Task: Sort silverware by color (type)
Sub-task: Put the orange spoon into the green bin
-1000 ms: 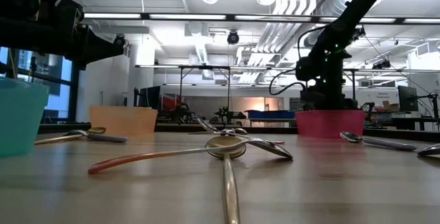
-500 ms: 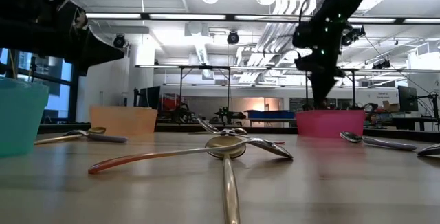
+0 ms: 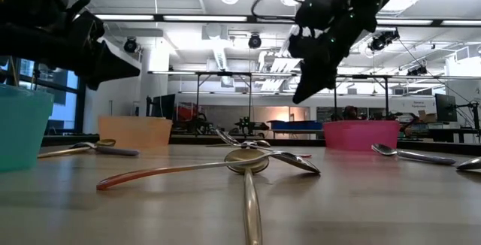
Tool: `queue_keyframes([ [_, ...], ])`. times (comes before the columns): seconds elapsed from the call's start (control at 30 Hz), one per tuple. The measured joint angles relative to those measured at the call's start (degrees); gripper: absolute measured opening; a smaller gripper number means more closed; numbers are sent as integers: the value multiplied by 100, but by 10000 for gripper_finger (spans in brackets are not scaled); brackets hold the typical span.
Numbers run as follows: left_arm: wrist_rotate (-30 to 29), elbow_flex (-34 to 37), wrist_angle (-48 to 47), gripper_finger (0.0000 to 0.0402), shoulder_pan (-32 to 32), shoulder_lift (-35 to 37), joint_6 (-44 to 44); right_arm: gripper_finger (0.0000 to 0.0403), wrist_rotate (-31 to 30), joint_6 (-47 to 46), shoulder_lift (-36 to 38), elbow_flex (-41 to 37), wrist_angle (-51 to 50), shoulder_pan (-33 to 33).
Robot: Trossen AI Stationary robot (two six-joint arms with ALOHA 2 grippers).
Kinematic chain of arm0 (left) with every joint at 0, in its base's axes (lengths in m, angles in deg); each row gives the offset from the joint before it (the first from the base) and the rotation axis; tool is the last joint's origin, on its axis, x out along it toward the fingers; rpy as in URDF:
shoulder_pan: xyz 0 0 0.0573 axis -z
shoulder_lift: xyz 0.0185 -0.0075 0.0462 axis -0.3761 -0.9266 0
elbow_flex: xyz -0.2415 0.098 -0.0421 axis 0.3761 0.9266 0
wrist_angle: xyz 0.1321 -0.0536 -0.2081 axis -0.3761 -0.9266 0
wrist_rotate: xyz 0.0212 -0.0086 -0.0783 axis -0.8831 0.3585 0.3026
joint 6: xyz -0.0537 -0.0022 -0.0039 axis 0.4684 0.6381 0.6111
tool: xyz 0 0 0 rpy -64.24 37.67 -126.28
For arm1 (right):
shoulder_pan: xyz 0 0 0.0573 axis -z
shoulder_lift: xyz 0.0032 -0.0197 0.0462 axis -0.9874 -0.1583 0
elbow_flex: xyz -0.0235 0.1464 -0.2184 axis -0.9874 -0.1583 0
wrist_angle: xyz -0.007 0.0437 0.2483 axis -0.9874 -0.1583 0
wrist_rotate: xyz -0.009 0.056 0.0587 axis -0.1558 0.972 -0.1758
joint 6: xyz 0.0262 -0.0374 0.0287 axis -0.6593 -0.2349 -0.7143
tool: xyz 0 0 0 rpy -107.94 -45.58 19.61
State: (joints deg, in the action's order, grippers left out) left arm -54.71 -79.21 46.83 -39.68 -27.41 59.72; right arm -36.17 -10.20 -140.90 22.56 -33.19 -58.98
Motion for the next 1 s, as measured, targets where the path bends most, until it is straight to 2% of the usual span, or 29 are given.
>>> queue_keyframes([
  [0.17,-8,-1,230,0,0,-146,-8,55,-370,-627,-61,-254,821,-922],
  [0.33,-25,-1,232,0,0,-229,-11,101,-784,-966,-428,-256,1297,-1424],
  [0.47,-48,-1,250,0,0,-265,-11,118,-810,-1141,-843,-260,1598,-1511],
  [1.0,-56,1,249,0,0,-288,26,118,-683,-1057,-2051,-261,2334,-1534],
])
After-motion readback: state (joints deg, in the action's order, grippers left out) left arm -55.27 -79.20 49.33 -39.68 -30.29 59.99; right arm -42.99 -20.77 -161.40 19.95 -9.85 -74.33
